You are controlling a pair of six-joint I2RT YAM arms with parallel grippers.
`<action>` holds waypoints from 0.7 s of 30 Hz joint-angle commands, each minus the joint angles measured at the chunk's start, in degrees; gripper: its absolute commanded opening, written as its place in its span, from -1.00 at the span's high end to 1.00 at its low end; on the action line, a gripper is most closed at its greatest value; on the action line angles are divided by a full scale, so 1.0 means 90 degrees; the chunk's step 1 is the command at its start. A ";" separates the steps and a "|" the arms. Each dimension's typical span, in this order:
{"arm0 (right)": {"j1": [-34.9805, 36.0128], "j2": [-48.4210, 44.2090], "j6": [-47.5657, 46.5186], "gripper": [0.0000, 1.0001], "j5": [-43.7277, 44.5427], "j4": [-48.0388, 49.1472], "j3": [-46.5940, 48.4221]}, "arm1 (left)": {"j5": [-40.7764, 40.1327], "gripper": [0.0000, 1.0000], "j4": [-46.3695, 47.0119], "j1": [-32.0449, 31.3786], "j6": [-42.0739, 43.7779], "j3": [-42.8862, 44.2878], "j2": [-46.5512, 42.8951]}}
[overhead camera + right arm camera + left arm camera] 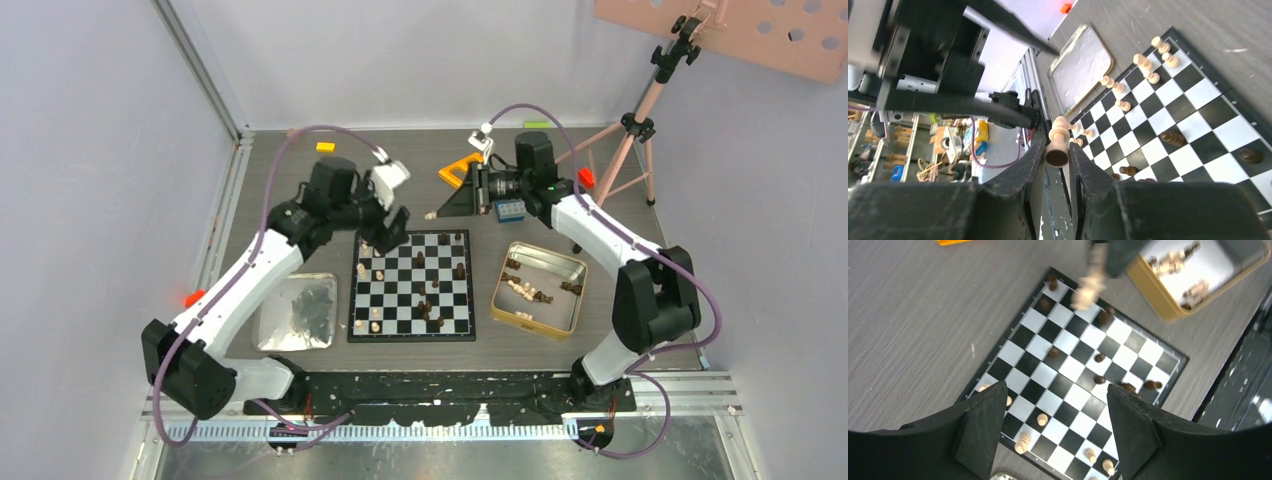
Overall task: Set up the chess pieces on the board
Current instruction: Place the chess piece on the chessboard.
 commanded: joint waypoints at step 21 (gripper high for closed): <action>-0.0379 -0.0707 0.1694 0.99 -0.0004 0.2349 0.0083 | 0.5118 -0.24 0.6056 0.1827 -0.7997 0.0101 0.1957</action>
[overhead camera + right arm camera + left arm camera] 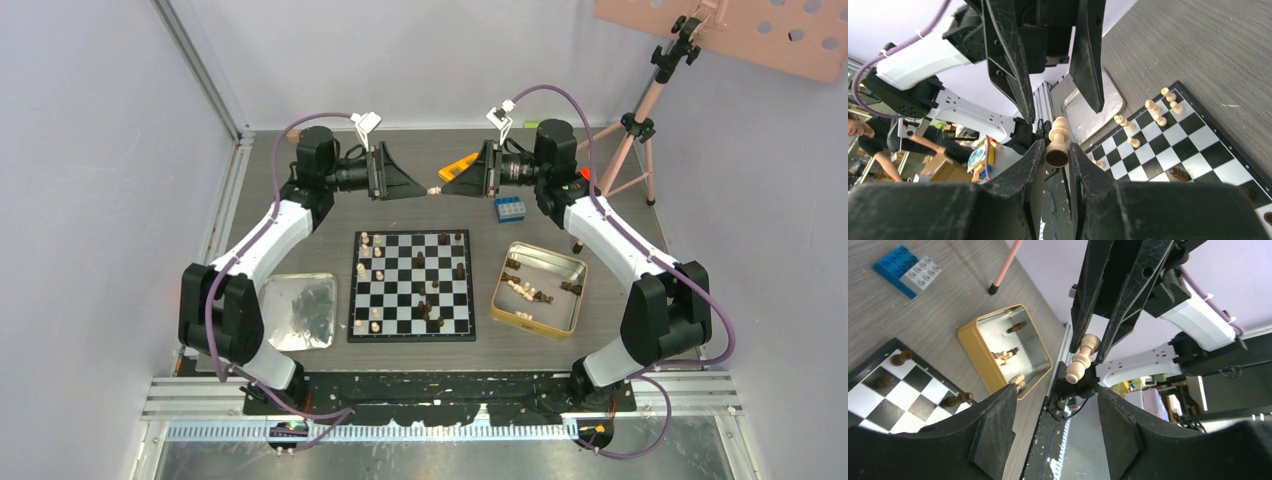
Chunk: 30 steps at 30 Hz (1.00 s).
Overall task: Set up the chess pieces on the board
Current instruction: Place the chess piece on the chessboard.
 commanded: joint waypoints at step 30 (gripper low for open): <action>0.0005 0.0633 0.1868 0.99 0.0103 0.2741 -0.0210 | 0.0581 0.28 0.4250 -0.0047 -0.3672 -0.0258 0.0890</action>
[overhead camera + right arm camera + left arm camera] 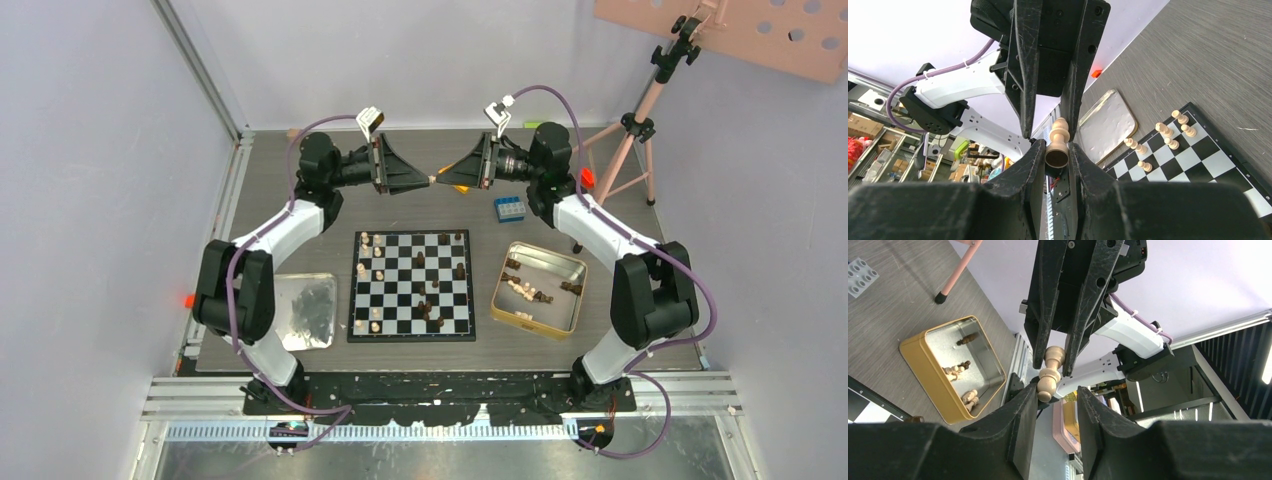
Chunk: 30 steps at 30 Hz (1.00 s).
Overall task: Set up the chess pieces on the board
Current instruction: Place the chess piece on the chessboard.
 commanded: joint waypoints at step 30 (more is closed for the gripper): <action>-0.0047 -0.0476 -0.1553 -0.15 0.0038 -0.1495 0.0177 | 0.0529 1.00 -0.1655 0.0149 0.1999 0.0073 -0.0402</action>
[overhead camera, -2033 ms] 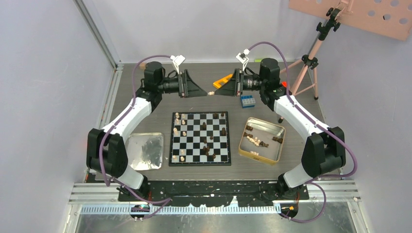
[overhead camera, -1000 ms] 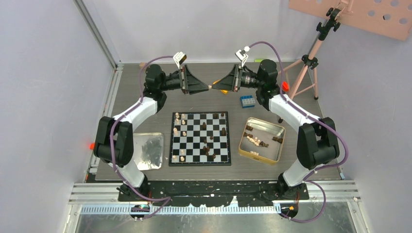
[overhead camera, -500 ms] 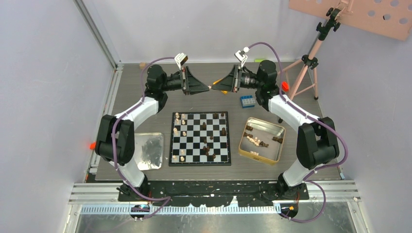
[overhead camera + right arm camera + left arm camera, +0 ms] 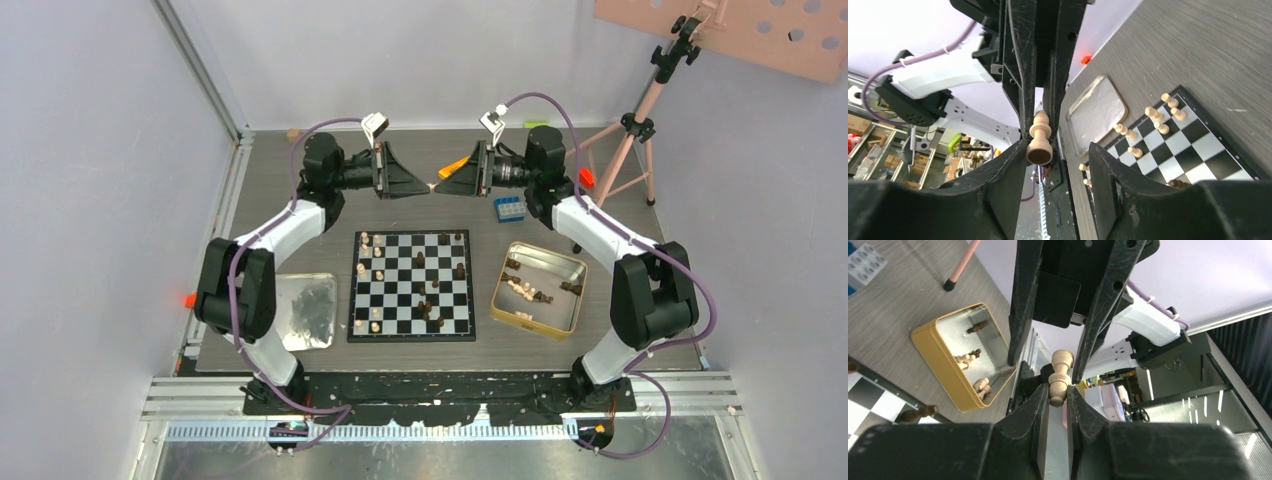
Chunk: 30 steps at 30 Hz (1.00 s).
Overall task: Set up the chess pieces on the board
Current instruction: Place the chess piece on the chessboard.
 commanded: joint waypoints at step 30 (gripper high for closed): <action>-0.1134 -0.1656 -0.4028 -0.18 0.0425 -0.3514 -0.0473 | -0.6925 1.00 -1.1960 -0.0539 0.9553 0.2823 0.0043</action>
